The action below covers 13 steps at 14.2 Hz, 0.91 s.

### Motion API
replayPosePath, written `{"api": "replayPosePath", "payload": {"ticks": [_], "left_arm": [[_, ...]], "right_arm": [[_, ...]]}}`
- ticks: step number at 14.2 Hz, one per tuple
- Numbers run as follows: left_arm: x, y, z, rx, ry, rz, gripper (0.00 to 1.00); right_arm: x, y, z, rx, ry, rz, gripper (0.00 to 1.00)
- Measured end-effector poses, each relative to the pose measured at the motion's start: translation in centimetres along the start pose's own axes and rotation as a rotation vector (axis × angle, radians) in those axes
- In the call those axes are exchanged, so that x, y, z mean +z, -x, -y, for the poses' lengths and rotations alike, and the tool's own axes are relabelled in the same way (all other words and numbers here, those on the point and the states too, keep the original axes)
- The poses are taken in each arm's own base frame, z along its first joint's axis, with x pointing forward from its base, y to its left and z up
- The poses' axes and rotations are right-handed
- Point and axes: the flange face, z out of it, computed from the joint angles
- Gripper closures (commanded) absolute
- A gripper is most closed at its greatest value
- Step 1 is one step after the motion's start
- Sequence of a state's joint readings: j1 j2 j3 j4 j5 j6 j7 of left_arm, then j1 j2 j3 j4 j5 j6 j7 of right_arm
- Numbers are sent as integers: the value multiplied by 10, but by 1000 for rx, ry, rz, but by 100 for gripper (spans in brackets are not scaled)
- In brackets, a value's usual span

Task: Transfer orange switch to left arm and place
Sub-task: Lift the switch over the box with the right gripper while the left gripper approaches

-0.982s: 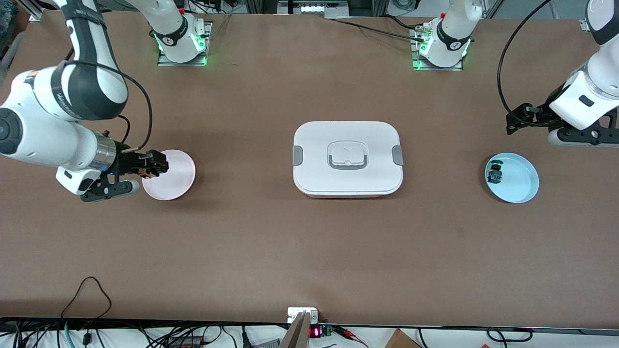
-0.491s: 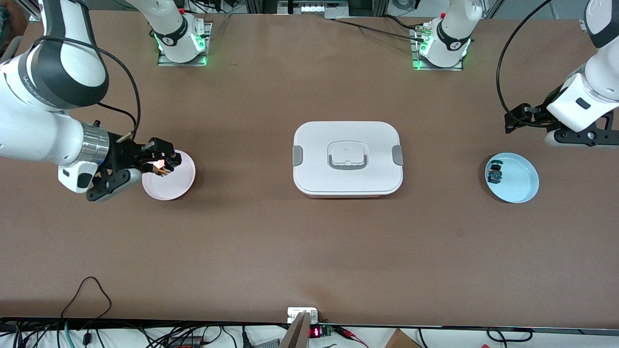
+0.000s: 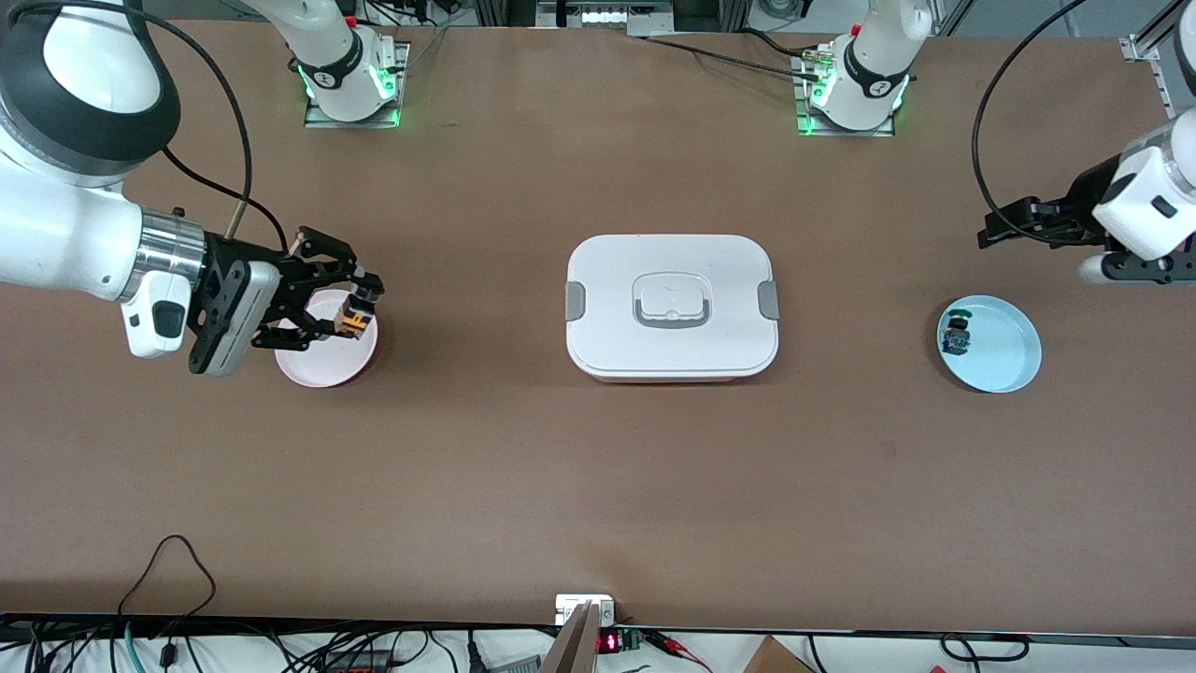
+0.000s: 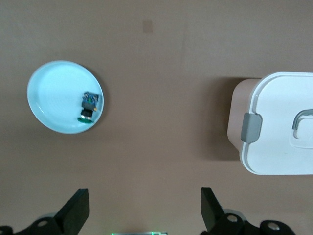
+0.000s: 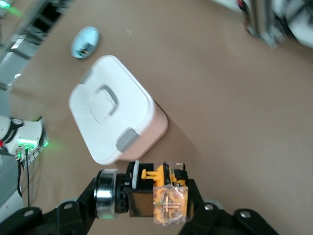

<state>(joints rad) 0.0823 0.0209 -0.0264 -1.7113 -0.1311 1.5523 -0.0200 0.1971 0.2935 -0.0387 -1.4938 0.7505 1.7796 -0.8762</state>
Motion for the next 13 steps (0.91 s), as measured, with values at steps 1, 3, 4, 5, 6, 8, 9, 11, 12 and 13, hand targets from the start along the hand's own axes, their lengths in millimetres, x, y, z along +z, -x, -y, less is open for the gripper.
{"api": "replayPosePath", "payload": {"ticks": [1, 3, 4, 5, 6, 8, 9, 11, 12, 13], "left_arm": [[3, 1, 2, -8, 28, 24, 0], [11, 3, 1, -21, 110, 84, 0], [16, 3, 7, -39, 175, 118, 0], [23, 1, 16, -64, 246, 160, 0], [33, -1, 26, -86, 315, 211, 0], [52, -5, 38, -108, 455, 312, 0], [59, -8, 37, -110, 515, 344, 0], [65, -15, 18, -89, 662, 385, 0], [66, -18, 3, -69, 731, 400, 0], [64, -19, -18, -38, 792, 412, 0]], "right_arm": [[2, -6, 3, -61, -18, -41, 100], [7, -15, 12, -164, -69, -121, 100], [10, -20, 17, -209, -100, -170, 100], [12, -25, 20, -253, -130, -223, 100], [16, -27, 22, -297, -155, -270, 100], [32, -33, 23, -392, -204, -360, 100], [43, -34, 21, -426, -224, -393, 100], [68, -36, 17, -476, -260, -457, 100], [82, -36, 15, -492, -280, -490, 100], [98, -36, 13, -506, -299, -521, 100]]}}
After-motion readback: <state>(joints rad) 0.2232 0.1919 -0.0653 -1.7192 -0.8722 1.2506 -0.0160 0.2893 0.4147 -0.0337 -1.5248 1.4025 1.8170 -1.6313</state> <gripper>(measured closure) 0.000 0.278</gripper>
